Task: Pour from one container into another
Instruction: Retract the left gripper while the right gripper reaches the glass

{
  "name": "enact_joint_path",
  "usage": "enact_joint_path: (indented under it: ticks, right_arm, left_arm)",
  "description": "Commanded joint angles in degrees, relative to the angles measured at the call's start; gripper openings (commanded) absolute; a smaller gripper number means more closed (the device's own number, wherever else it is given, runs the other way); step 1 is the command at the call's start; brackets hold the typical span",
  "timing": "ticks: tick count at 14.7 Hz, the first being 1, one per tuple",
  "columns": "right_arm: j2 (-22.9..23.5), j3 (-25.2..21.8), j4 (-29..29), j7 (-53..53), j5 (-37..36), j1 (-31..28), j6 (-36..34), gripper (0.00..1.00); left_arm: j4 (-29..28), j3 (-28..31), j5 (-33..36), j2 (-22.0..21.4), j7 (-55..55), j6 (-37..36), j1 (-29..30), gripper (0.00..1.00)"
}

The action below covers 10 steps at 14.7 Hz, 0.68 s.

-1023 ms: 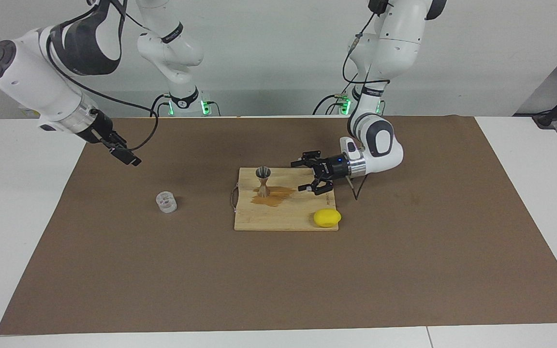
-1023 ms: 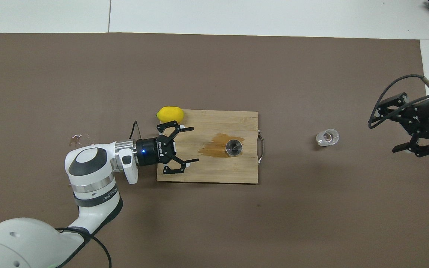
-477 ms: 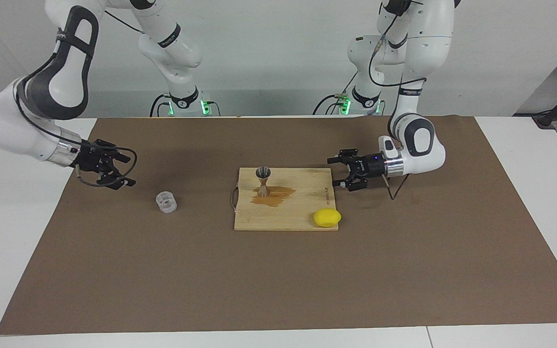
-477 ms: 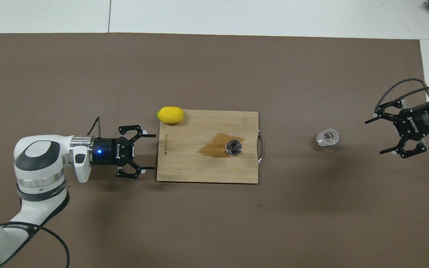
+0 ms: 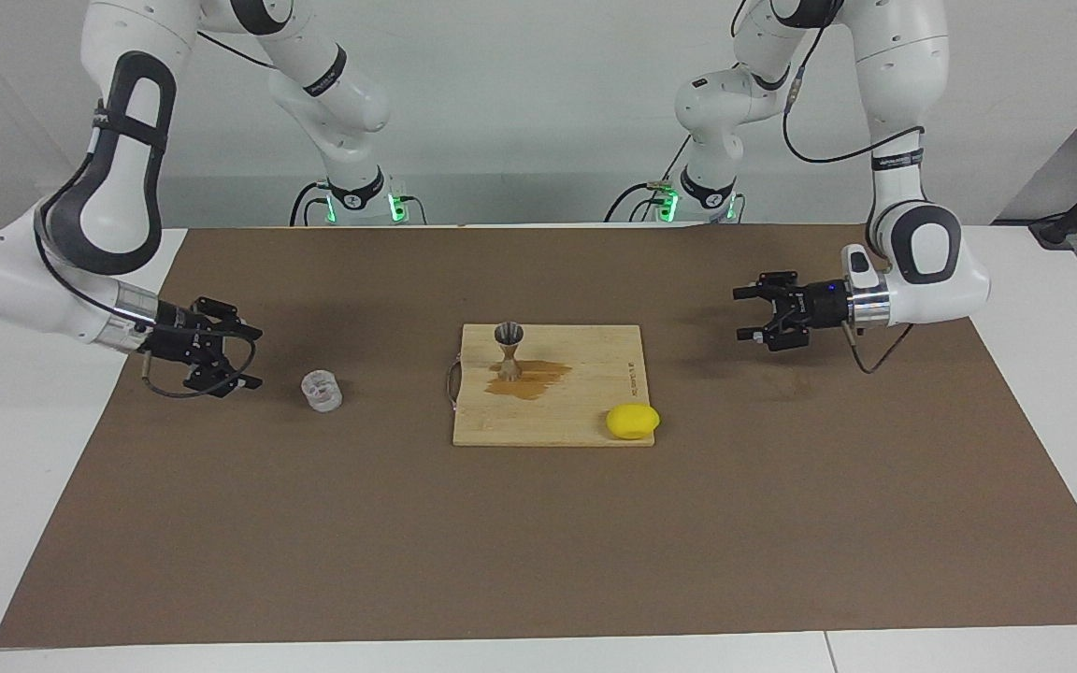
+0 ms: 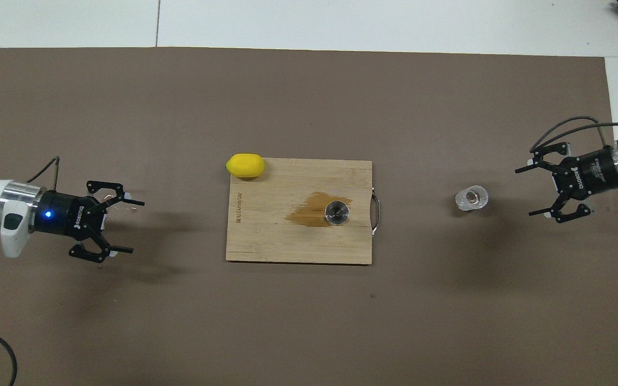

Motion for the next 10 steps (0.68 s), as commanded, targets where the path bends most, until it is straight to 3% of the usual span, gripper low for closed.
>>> enact_joint_path:
  ticks: [1,7,10]
  right_arm:
    - [3.0,0.7,0.1,0.3,2.9,-1.4,0.9,0.98]
    - [7.2,0.7,-0.7,-3.5,5.5,-1.3,4.7,1.00]
    - [6.8,0.8,-4.7,-5.4,7.6,-0.8,9.1,1.00]
  left_arm:
    - [4.4,-0.6,6.6,-0.4,-2.9,-2.6,2.1,1.00]
    - [12.0,0.1,19.8,-5.5,-8.4,-4.4,2.1,1.00]
    - [13.6,-0.2,25.2,-9.5,-12.1,-4.6,1.3,1.00]
